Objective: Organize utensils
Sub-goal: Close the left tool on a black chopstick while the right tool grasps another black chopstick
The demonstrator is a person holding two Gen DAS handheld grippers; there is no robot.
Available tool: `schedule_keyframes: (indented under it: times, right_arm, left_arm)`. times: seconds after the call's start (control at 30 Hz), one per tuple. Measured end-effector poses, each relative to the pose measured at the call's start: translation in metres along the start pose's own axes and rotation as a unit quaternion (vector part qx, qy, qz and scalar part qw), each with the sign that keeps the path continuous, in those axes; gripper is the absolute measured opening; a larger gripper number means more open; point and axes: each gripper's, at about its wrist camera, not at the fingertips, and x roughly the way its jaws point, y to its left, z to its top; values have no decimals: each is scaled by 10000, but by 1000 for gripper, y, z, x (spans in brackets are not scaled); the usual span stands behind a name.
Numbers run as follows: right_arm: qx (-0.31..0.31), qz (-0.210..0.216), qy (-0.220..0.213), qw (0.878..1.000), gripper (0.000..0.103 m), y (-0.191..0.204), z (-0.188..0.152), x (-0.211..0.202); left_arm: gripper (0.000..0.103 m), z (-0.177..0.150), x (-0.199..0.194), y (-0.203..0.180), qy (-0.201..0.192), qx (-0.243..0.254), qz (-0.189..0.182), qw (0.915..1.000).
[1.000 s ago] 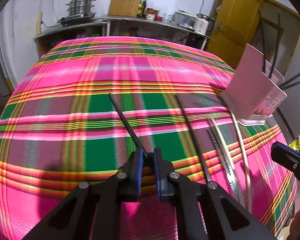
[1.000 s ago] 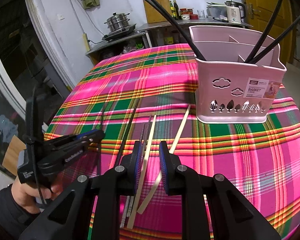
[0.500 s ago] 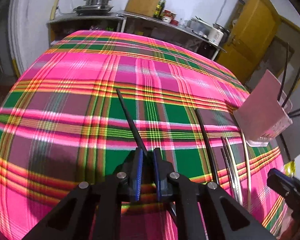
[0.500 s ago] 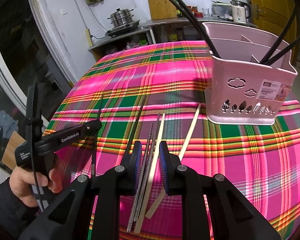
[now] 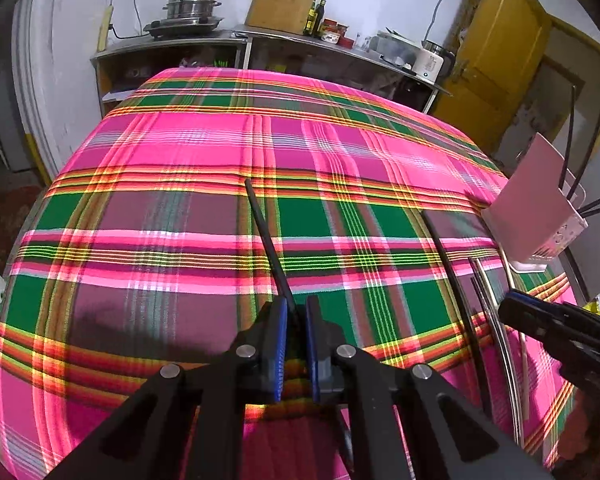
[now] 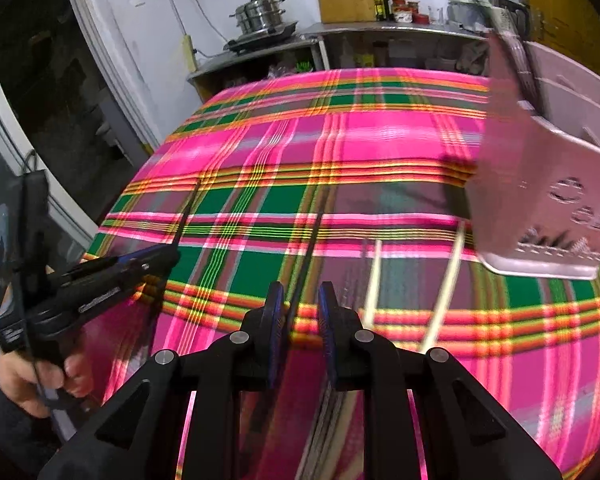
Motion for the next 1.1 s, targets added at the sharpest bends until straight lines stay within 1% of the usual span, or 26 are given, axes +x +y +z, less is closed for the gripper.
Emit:
schedule_keyframes:
  times: [0.17, 0.33, 0.47, 0.63, 0.7, 0.77, 0.8, 0.87, 0.97, 1.1]
  right_arm:
    - [39, -59, 129, 9999, 18, -1, 10, 22]
    - [167, -164, 266, 9994, 18, -4, 17, 40]
    - [140, -233, 208, 9994, 18, -1, 22, 46]
    - [33, -423, 171, 9990, 18, 6, 27, 51]
    - [3, -480, 158, 9987, 17, 7, 28, 52]
    - [-14, -538, 144, 9984, 9, 7, 30, 54]
    - [-19, -561, 142, 9983, 8, 8, 31, 56]
    - [39, -514, 176, 9985, 7, 6, 34, 56]
    - [111, -408, 233, 9988, 6, 3, 36, 55]
    - [121, -289, 165, 9994, 6, 4, 36, 45]
  left_arm:
    - [9, 3, 3, 3, -43, -227, 24, 9997]
    - [9, 9, 9, 0, -105, -311, 122, 9994]
    - [9, 12, 13, -1, -188, -295, 206, 9992]
    - [9, 17, 18, -6, -244, -196, 346, 9989]
    - [9, 18, 20, -9, -268, -133, 400, 9987]
    - [9, 18, 22, -11, -285, -84, 461, 9985]
    - [9, 19, 22, -11, -286, -63, 476, 9984]
    - [7, 20, 22, -11, -269, -56, 494, 9984]
    - [5, 20, 20, -10, -207, -106, 426, 9988]
    - [5, 19, 11, -11, -231, -110, 329, 9991]
